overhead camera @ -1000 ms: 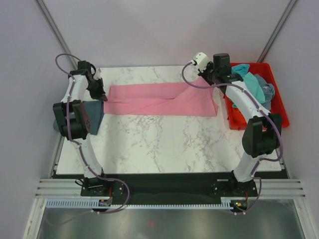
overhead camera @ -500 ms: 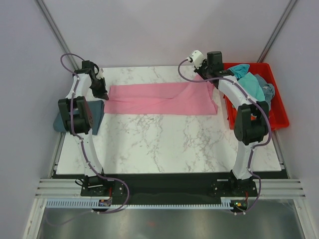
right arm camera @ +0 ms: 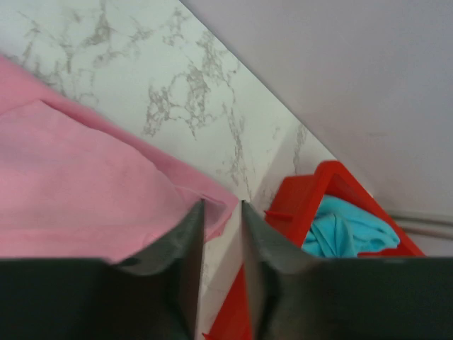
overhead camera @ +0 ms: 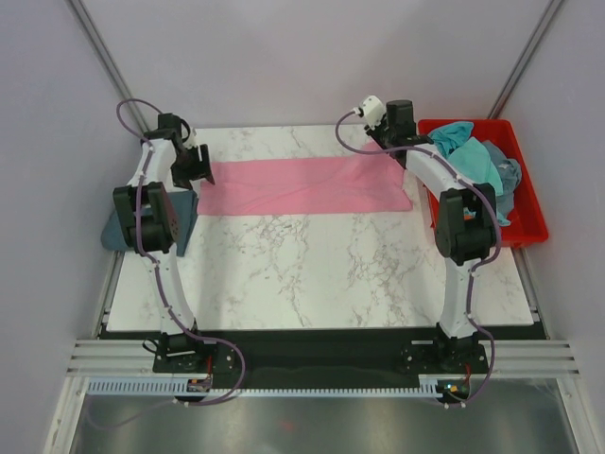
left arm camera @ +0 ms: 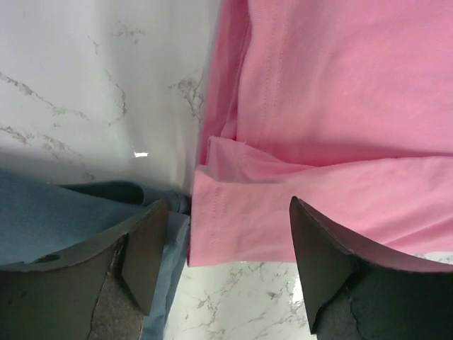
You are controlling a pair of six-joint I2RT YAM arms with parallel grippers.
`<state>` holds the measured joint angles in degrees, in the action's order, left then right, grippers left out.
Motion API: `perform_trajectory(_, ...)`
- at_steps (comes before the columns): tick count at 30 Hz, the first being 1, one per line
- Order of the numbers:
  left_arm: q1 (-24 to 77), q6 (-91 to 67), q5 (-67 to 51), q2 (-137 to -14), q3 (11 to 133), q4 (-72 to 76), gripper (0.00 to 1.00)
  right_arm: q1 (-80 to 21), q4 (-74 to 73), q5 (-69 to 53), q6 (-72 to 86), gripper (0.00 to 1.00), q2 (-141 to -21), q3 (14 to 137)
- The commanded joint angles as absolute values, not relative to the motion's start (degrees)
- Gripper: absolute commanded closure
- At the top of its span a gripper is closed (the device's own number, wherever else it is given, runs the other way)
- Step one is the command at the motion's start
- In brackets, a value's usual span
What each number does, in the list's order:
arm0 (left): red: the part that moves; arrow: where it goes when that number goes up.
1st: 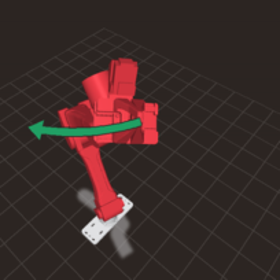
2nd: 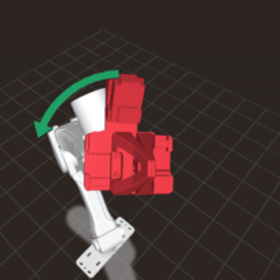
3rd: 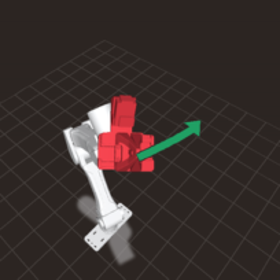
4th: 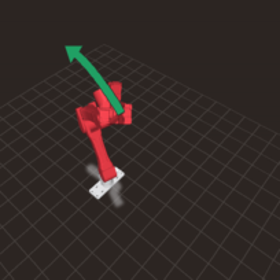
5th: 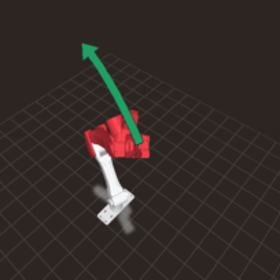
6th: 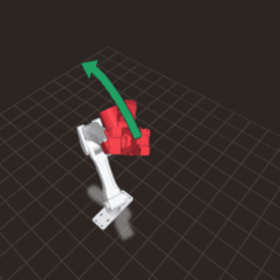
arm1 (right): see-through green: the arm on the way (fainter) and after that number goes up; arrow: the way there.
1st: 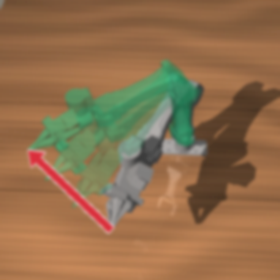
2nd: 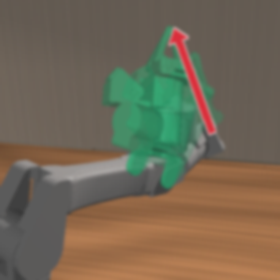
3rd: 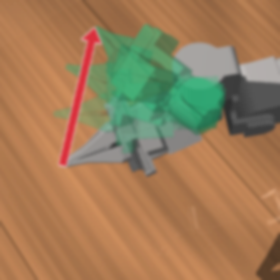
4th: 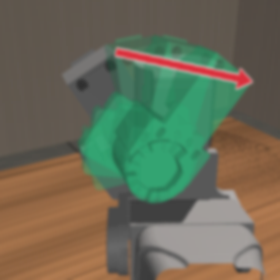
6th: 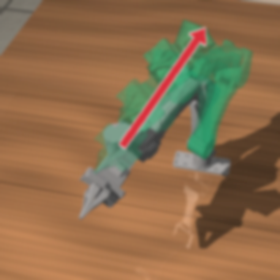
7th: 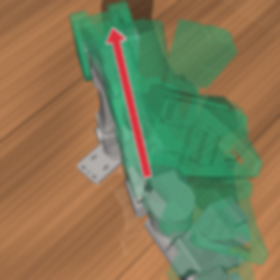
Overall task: Fold and stack the t-shirts
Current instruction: Fold the tshirt
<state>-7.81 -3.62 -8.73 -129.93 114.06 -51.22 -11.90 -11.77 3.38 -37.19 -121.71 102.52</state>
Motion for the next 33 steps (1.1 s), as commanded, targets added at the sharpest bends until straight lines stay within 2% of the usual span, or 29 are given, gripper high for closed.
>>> perform_trajectory(1,-6.3,-3.7,-9.8,-125.7,115.1,-50.0,0.22,-12.3,-6.1,11.7,-34.7,0.50,-120.3,101.3)
perform_trajectory(3,-5.8,-3.7,-11.2,-122.5,112.7,-49.8,0.22,-12.6,-5.8,13.7,-32.0,0.33,-118.7,100.4)
perform_trajectory(6,-5.7,-3.9,-12.8,-117.4,108.8,-49.9,0.21,-13.4,-5.8,14.8,-30.7,0.24,-114.0,98.2)
perform_trajectory(11,-5.7,-4.2,-13.7,-113.6,102.1,-50.5,0.21,-14.9,-8.7,12.6,-25.9,0.23,-110.5,93.6)
perform_trajectory(16,-5.2,-4.0,-16.7,-115.6,97.6,-50.5,0.21,-14.9,-12.5,8.6,-20.1,0.23,-110.1,88.5)
perform_trajectory(20,-4.7,-4.0,-16.6,-117.5,97.9,-50.6,0.21,-13.2,-17.3,5.9,-13.8,0.23,-111.2,85.9)
perform_trajectory(33,-4.7,-2.5,-7.9,-123.8,102.8,-51.2,0.20,-3.4,-20.2,-1.7,-6.1,0.25,-112.1,82.5)
